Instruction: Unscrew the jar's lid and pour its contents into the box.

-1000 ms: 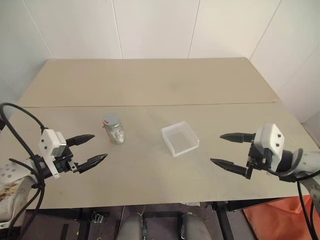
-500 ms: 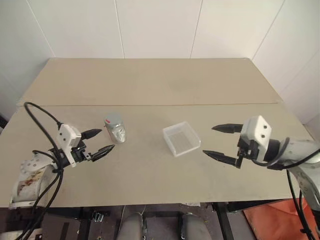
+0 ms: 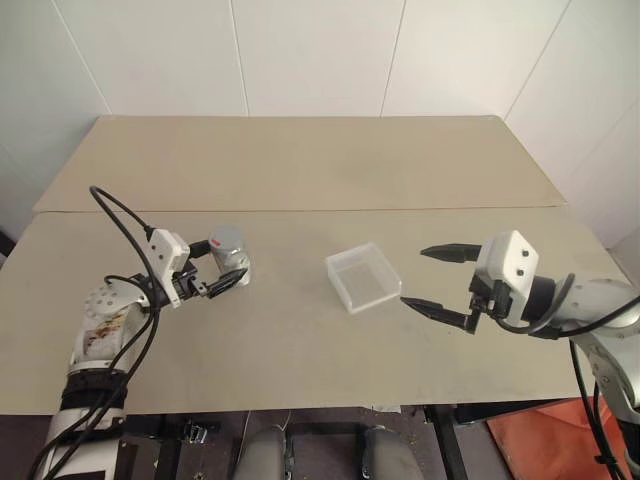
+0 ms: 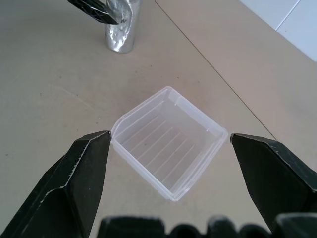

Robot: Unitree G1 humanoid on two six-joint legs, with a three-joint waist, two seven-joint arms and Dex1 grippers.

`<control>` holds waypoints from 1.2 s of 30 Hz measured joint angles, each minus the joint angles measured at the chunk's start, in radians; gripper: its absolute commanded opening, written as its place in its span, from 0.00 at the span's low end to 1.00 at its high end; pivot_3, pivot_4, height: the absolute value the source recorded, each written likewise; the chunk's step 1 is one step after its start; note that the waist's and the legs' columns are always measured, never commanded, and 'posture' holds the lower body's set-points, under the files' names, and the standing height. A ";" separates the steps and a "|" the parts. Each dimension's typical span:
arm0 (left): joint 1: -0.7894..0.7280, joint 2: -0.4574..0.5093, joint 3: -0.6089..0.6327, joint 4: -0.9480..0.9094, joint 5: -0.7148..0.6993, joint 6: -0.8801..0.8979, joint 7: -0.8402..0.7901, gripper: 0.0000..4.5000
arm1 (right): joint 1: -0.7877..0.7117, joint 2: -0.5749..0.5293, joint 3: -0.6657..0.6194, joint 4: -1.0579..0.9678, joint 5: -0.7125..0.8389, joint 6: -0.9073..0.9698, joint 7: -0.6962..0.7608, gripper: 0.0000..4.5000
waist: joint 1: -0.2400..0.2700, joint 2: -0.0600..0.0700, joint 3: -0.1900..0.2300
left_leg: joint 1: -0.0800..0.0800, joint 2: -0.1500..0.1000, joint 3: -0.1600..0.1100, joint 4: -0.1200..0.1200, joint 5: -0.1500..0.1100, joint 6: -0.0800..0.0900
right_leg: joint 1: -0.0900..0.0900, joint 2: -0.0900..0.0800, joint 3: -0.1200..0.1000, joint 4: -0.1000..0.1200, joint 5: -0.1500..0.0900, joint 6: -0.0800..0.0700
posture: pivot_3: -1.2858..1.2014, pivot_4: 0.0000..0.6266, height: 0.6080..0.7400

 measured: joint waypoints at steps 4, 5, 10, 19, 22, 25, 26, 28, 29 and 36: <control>-0.041 -0.023 0.000 0.070 0.016 -0.049 0.027 0.99 | 0.000 0.002 0.000 -0.008 0.000 0.000 -0.001 1.00 | 0.000 0.000 0.000 | 0.000 0.000 0.000 0.000 0.000 0.000 | 0.000 0.000 0.000 0.000 0.000 0.000 | 0.52 0.24 1.00; -0.044 -0.027 0.000 0.079 0.019 -0.058 0.029 0.95 | 0.000 0.002 0.000 -0.009 -0.001 0.000 -0.001 1.00 | 0.000 0.000 0.000 | 0.000 0.000 0.000 0.000 0.000 0.000 | 0.000 0.000 0.000 0.000 0.000 0.000 | 0.52 0.24 1.00; -0.050 -0.041 -0.001 0.114 0.020 -0.087 0.025 0.64 | 0.001 0.003 0.000 -0.019 0.000 0.000 -0.001 1.00 | -0.001 0.000 0.000 | 0.000 0.000 0.000 0.000 0.000 0.000 | 0.000 0.000 0.000 0.000 0.000 0.001 | 0.52 0.24 1.00; -0.050 -0.074 0.000 0.112 0.003 -0.086 0.030 0.43 | -0.014 0.023 0.018 -0.021 -0.001 0.000 -0.001 1.00 | 0.000 0.000 0.000 | -0.001 0.000 -0.001 0.001 0.000 0.000 | 0.000 0.000 0.000 0.000 0.001 0.001 | 0.52 0.24 1.00; -0.029 -0.032 0.002 0.030 -0.035 -0.033 -0.024 0.43 | -0.057 0.053 0.049 -0.019 0.000 0.002 -0.010 1.00 | -0.007 -0.001 0.001 | -0.002 0.001 -0.001 0.001 0.000 0.000 | -0.001 0.000 0.000 0.000 0.001 0.001 | 0.52 0.24 1.00; -0.013 0.085 0.004 -0.108 -0.116 0.074 -0.158 0.43 | -0.151 0.117 0.104 -0.020 0.015 0.019 -0.027 1.00 | -0.022 -0.002 0.001 | -0.002 0.001 -0.001 0.000 0.000 0.000 | -0.002 0.001 0.000 0.001 0.001 0.000 | 0.52 0.24 1.00; -0.015 0.112 0.004 -0.149 -0.138 0.101 -0.197 0.43 | -0.188 0.145 0.123 -0.020 0.029 0.032 -0.036 1.00 | -0.023 -0.001 0.001 | -0.002 0.002 -0.001 0.000 0.000 0.000 | -0.002 0.001 0.000 0.001 0.001 0.000 | 0.52 0.24 1.00; -0.031 0.122 -0.001 -0.209 -0.171 0.140 -0.245 0.43 | -0.261 0.186 0.158 -0.016 0.051 0.069 -0.047 1.00 | -0.022 -0.001 0.001 | -0.001 0.002 -0.001 0.000 0.000 0.000 | -0.001 0.000 0.000 0.001 0.001 0.001 | 0.52 0.24 1.00; -0.044 0.120 -0.016 -0.225 -0.188 0.164 -0.265 0.43 | -0.307 0.209 0.176 -0.012 0.071 0.097 -0.059 1.00 | -0.018 -0.001 0.001 | -0.001 0.001 -0.001 0.001 0.000 0.000 | -0.001 0.000 0.000 0.001 0.001 0.001 | 0.52 0.24 1.00; -0.145 0.029 -0.125 -0.236 -0.215 0.234 -0.360 0.43 | -0.519 0.345 0.270 0.060 0.106 0.228 -0.140 1.00 | -0.008 -0.001 0.001 | -0.004 0.000 -0.002 0.001 0.000 0.000 | -0.002 0.001 -0.002 0.001 0.001 0.001 | 0.52 0.24 1.00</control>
